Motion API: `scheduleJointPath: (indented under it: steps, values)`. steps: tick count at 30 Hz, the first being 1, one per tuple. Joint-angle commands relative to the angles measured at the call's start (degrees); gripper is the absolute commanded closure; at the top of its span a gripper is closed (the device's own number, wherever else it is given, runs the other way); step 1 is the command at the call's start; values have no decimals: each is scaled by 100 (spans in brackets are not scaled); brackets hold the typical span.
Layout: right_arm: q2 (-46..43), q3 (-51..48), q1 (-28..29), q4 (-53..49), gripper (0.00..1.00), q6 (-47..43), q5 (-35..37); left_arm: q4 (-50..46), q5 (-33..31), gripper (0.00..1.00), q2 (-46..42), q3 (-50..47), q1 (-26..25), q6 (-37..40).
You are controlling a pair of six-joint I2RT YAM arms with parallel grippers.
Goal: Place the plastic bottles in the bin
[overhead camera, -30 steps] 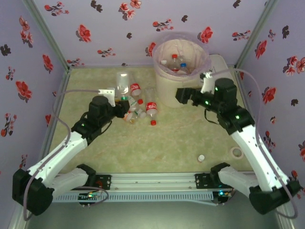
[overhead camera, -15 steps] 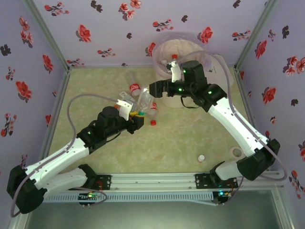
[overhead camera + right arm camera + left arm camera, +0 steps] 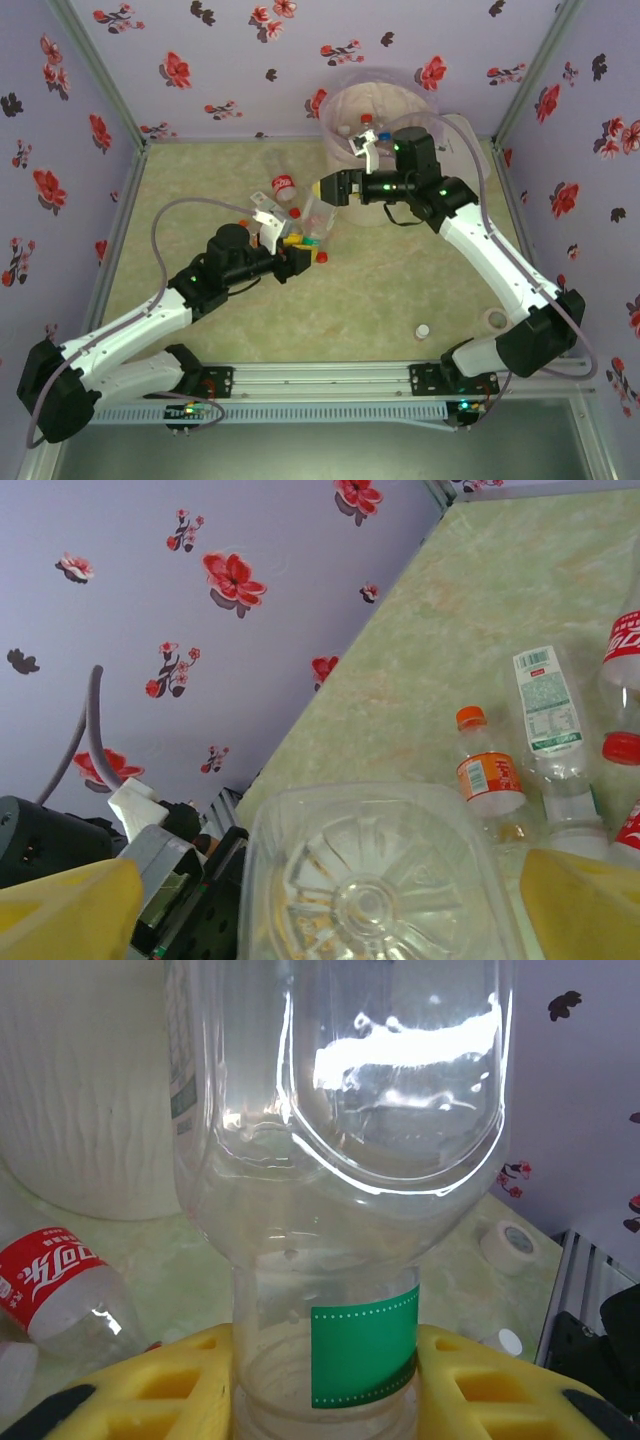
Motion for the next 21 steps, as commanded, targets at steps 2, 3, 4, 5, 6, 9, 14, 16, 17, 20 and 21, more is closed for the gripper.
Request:
scheduleJointPath:
  steps: [2, 3, 4, 5, 6, 9, 14, 16, 17, 20, 21]
  values:
    - [18, 73, -108, -49, 20, -158, -269, 399, 155, 100, 59, 63, -42, -72]
    - [23, 78, -119, -61, 25, -166, -301, 436, 150, 100, 66, 55, -41, -89]
    - [31, 84, -124, -75, 31, -175, -343, 472, 154, 100, 75, 46, -41, -99]
    - [32, 91, -127, -75, 37, -175, -374, 492, 151, 100, 92, 46, -40, -99]
    - [36, 91, -128, -82, 41, -173, -400, 501, 156, 100, 106, 46, -43, -99]
    - [21, 217, -143, -184, 51, -222, -364, 508, 139, 100, 154, 55, -41, -109]
    - [-44, 829, -326, -452, 62, -385, -175, 468, -69, 51, 20, 4, -41, -187]
    - [-87, 1197, -468, -565, 64, -484, -32, 392, -205, 16, -100, -23, -41, -196]
    - [-117, 1438, -567, -648, 66, -562, 123, 326, -287, 4, -166, -33, -41, -198]
    - [-226, 2176, -848, -957, 71, -946, 1129, 28, -600, 0, -348, -92, -43, -235]
    - [-258, 2366, -916, -999, 73, -1070, 1519, -105, -732, 0, -399, -95, -41, -271]
